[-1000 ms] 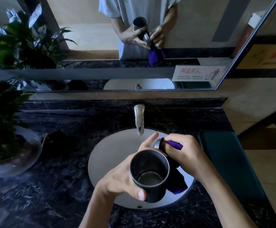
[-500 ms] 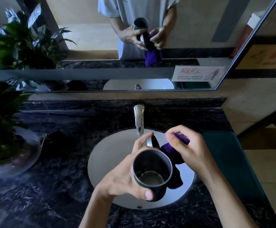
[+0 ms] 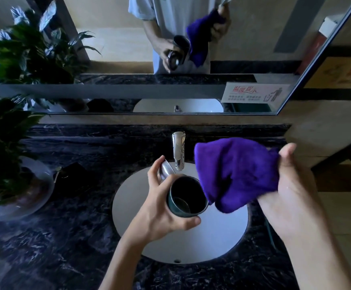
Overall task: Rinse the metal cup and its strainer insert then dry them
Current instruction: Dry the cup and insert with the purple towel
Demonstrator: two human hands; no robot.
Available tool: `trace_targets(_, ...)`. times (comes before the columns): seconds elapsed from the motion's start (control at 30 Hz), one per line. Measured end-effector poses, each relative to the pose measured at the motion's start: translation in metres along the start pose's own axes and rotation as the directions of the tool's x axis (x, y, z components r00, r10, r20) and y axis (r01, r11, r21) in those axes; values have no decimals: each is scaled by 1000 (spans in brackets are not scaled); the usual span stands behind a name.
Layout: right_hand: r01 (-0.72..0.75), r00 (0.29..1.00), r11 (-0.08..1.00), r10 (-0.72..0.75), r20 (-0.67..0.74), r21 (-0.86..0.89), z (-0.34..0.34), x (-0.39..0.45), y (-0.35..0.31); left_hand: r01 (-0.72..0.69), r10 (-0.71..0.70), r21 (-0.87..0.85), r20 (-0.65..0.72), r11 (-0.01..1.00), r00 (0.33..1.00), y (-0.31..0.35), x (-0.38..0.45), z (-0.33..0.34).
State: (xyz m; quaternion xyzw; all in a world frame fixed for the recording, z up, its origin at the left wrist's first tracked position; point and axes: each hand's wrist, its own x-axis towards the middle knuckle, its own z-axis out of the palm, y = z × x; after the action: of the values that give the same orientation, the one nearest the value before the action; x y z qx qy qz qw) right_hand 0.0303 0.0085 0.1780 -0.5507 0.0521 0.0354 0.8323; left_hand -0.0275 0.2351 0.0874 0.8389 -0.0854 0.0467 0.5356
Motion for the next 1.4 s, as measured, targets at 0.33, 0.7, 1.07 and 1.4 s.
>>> trace_targets(0.33,691,648,209,245,721,-692,40,-24,14,-138,153,152,-92,979,984,14,10,-1)
trace_targets(0.7,234,806,581,332,490,-779,41,-17,26,37,4,241,-166,970,986,15,0,4)
trace_targets(1.07,595,555,289,528,643,-750,30,-4,21,3,-2,314,-3,949,1000,21,5,-10)
trace_targets(1.4,951,253,42,464,849,-307,20,0,18,10,-22,49,251,999,968,7,10,-24)
